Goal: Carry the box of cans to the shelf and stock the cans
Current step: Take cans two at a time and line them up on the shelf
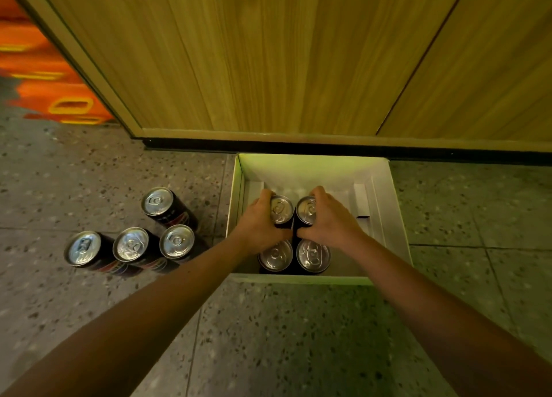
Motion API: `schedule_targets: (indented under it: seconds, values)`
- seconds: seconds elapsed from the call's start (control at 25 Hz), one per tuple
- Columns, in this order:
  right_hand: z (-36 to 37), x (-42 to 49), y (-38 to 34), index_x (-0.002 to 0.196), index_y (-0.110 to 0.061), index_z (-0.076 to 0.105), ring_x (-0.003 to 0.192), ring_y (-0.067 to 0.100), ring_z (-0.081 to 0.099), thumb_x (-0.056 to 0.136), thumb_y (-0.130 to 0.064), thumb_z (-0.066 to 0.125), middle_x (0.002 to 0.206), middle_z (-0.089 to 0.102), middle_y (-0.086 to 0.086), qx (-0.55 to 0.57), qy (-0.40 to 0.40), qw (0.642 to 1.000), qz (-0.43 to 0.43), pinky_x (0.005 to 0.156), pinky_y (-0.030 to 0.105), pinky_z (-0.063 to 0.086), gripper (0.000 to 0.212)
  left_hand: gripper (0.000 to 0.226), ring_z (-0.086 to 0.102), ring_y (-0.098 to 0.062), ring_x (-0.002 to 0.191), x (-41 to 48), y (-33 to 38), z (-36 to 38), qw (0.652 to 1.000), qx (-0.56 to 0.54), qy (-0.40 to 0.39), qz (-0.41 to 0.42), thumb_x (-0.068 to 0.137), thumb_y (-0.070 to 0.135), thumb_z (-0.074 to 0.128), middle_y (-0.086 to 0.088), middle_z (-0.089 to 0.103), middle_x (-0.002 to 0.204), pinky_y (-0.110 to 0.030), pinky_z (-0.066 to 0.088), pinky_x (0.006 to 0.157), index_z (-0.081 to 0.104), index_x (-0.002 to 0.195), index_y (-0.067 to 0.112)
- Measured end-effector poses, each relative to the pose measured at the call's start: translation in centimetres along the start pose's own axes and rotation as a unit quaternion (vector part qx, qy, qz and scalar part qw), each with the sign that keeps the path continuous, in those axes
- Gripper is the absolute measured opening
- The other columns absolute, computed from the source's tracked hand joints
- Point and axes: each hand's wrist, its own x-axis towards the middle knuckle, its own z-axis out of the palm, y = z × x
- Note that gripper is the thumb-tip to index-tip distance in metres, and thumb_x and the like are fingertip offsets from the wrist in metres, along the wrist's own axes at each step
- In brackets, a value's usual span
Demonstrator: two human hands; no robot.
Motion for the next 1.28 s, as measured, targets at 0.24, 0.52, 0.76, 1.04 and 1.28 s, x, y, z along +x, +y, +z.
schedule_targets:
  seconds: [0.24, 0.52, 0.76, 1.04, 1.28]
  values:
    - [-3.3, -1.2, -0.3, 0.111, -0.016, 0.045, 0.094, 0.020, 0.054, 0.059, -0.026, 0.080, 0.114, 0.059, 0.005, 0.071, 0.058, 0.996, -0.019, 0.076, 0.030, 0.046, 0.063, 0.066, 0.058, -0.016, 0.097, -0.8, 1.2, -1.4, 0.997, -0.013, 0.079, 0.023, 0.059, 0.020, 0.083, -0.007, 0.064, 0.113, -0.023, 0.044, 0.077, 0.049, 0.115, 0.013]
    - [-22.2, -10.9, -10.2, 0.102, -0.020, 0.049, 0.089, 0.020, 0.059, 0.054, -0.025, 0.079, 0.102, 0.063, 0.002, 0.133, 0.141, 0.979, -0.056, 0.074, 0.039, 0.053, 0.057, 0.054, 0.058, 0.001, 0.074, -8.8, 19.0, -15.4, 0.982, -0.081, 0.149, 0.079, 0.053, 0.019, 0.085, 0.018, 0.059, 0.082, -0.003, 0.044, 0.059, 0.054, 0.097, 0.025]
    - [-42.5, -22.2, -21.7, 0.107, -0.017, 0.050, 0.091, 0.024, 0.061, 0.050, -0.034, 0.075, 0.103, 0.063, 0.005, 0.149, 0.167, 0.970, -0.092, 0.077, 0.046, 0.053, 0.064, 0.056, 0.062, -0.010, 0.084, -18.9, 38.3, -28.8, 0.974, -0.078, 0.158, 0.142, 0.051, 0.019, 0.085, 0.013, 0.061, 0.087, -0.021, 0.052, 0.071, 0.054, 0.096, 0.028]
    - [-62.5, -32.5, -33.1, 0.104, -0.023, 0.045, 0.096, 0.018, 0.060, 0.054, -0.016, 0.079, 0.104, 0.062, 0.001, 0.182, 0.197, 0.955, -0.129, 0.081, 0.036, 0.053, 0.061, 0.052, 0.064, -0.008, 0.085, -28.2, 56.8, -42.1, 0.965, -0.068, 0.151, 0.202, 0.048, 0.023, 0.086, 0.013, 0.065, 0.089, -0.025, 0.053, 0.074, 0.059, 0.093, 0.031]
    - [-72.2, -37.1, -39.9, 0.104, -0.021, 0.046, 0.100, 0.017, 0.060, 0.060, -0.010, 0.077, 0.106, 0.063, 0.003, 0.206, 0.243, 0.932, -0.175, 0.085, 0.031, 0.051, 0.055, 0.047, 0.064, -0.004, 0.085, -32.0, 66.3, -49.8, 0.951, -0.081, 0.165, 0.247, 0.052, 0.020, 0.084, 0.012, 0.067, 0.089, -0.025, 0.052, 0.074, 0.062, 0.093, 0.028]
